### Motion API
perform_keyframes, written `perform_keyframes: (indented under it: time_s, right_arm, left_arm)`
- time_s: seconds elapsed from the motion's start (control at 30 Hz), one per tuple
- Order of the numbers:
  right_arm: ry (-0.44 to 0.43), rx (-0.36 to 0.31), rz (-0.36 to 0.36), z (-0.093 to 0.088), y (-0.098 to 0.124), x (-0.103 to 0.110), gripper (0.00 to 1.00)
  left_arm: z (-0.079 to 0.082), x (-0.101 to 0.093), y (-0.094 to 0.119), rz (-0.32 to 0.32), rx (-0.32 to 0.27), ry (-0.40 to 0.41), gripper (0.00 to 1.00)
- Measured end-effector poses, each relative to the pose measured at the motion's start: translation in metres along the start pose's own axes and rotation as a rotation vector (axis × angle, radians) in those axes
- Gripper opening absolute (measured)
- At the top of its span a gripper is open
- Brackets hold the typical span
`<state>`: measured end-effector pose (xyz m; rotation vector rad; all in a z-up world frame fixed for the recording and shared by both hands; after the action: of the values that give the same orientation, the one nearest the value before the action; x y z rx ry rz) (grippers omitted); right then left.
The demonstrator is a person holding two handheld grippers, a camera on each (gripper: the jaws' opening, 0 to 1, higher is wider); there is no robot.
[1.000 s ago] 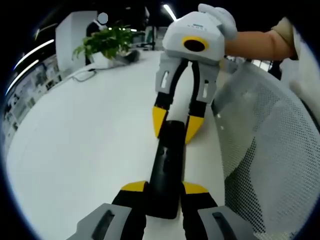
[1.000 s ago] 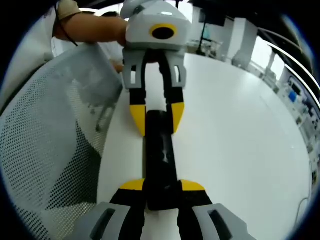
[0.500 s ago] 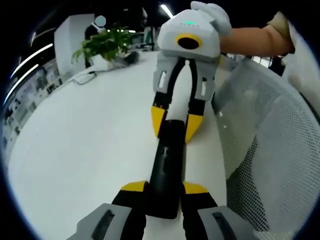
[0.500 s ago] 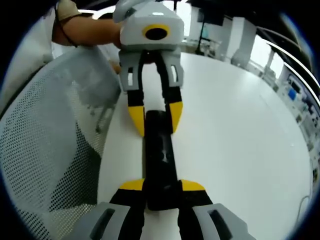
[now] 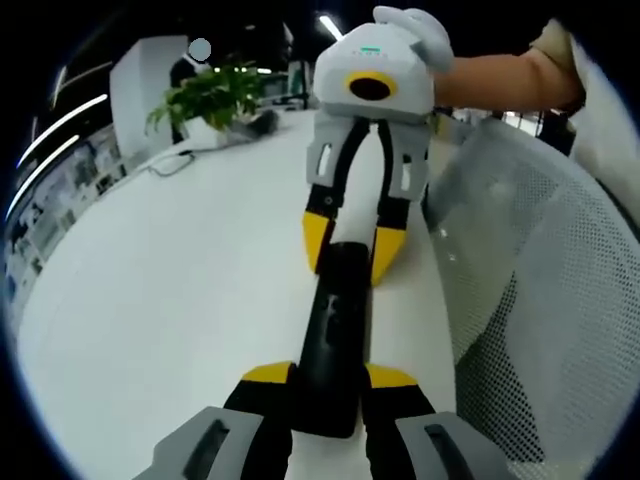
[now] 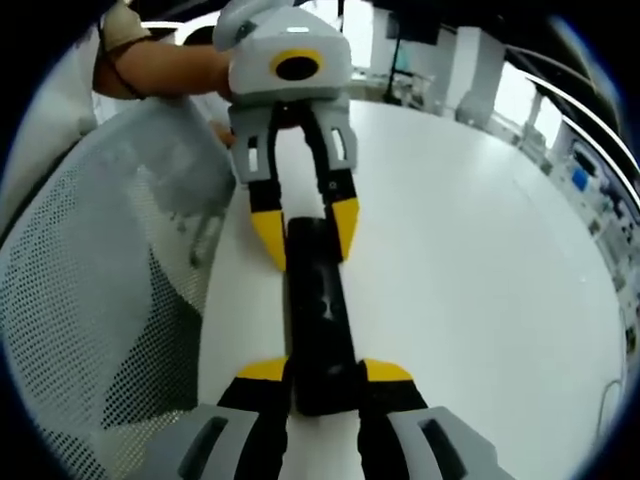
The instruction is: Press the specified remote control buttons in sequence, fully releasing each button before pressing the next.
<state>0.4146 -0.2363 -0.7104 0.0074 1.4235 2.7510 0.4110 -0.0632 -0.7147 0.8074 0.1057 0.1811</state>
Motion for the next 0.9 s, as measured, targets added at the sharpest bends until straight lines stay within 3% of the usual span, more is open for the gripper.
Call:
perform_keyframes:
  time_s: [0.43,0.9]
  right_arm:
    - [-0.038,-0.009,-0.031,-0.002,0.021,0.001,0.25]
    - [-0.009,0.023,-0.050,0.003,0.031,0.004,0.09]
  left_arm:
    - [-0.001,0.000,0.000,0.003,-0.006,0.001,0.25]
    - [-0.002,0.000,0.000,0.002,-0.010,-0.001,0.25]
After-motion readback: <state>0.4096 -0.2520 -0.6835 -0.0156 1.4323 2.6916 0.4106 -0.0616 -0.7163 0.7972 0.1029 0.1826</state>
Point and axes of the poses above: the point that each gripper's makers call its tool centre point, and the gripper's own axes: y roughly backward along the fingers, x roughly to its left, z roughly out of its top, the point moved 9 cm from there along y, roughly backward along the fingers, and after that the axes turned 1 degree about y, right-handed, at the moved point
